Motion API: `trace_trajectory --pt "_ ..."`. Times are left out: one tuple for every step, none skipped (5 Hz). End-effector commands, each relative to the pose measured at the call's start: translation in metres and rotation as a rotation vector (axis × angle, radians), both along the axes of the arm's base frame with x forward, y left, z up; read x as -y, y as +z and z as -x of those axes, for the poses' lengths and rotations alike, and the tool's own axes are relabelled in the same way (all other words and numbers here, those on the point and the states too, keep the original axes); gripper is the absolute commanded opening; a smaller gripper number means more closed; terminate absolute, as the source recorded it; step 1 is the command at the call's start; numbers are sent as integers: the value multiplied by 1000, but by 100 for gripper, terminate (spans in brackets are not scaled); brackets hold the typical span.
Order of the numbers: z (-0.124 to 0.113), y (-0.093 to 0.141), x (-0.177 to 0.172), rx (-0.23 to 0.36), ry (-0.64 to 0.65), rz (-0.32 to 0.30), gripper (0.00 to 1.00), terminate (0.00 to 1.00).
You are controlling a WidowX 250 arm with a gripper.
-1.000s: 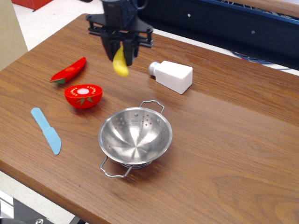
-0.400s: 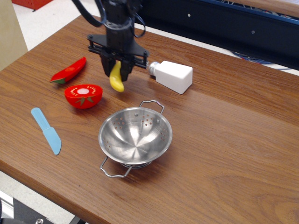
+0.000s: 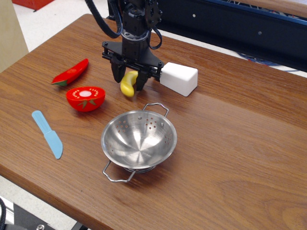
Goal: Take banana out of colander
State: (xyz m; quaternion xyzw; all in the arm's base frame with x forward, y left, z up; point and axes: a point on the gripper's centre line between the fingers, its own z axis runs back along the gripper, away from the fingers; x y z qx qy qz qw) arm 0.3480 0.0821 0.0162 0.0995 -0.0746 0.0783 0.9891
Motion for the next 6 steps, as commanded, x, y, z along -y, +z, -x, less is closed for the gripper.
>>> trace_trajectory --pt "-3 41 -10 36 21 34 100 0" --pt "0 66 -7 42 27 97 100 0" --pt "2 85 -3 56 20 148 100 0" --pt "2 85 -3 56 20 148 100 0" --pt "2 85 -3 56 20 148 100 0" --pt "2 85 -3 56 20 148 100 100"
